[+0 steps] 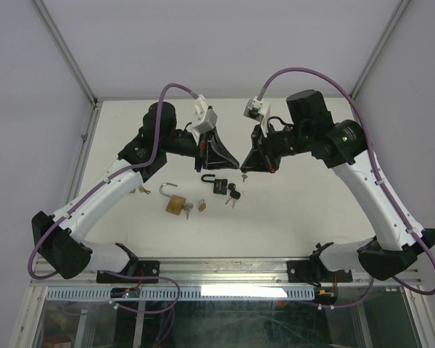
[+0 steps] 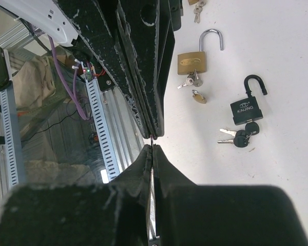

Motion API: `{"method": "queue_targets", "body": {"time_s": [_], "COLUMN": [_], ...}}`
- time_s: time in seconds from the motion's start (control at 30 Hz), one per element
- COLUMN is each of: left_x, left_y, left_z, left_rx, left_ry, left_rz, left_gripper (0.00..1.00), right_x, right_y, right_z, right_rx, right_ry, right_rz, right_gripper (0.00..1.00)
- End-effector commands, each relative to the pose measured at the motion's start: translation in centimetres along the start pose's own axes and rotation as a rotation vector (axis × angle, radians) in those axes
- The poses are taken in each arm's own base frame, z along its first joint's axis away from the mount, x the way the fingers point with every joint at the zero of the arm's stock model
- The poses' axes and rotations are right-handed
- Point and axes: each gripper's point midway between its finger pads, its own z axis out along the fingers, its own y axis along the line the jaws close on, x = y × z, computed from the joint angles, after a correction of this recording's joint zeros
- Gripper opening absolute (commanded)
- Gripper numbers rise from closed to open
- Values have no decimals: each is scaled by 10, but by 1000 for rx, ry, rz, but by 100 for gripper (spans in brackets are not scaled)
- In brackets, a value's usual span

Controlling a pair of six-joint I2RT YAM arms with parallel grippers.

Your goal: Unlock with the key

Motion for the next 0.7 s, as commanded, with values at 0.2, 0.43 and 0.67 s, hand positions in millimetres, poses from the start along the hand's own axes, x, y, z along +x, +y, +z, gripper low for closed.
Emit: {"method": "queue_targets", "body": {"time_s": [0.2, 0.43, 0.67], "left_x": [-23, -24, -22], "left_y": [-1, -1, 4], "left_z": [-6, -12, -17], "left_rx": [-111, -181, -239], "left_ry": [-138, -203, -286], "left_rz": [9, -20, -140], "left_gripper": [0, 0, 0], "right_x": [-22, -25, -47], "right_y": [4, 0, 4], "right_z": [-12, -16, -36], "right_rx": [42, 84, 130], "right_ry": [-96, -150, -331], "right_rz": [-70, -95, -111], "right_gripper": [9, 46, 100]}}
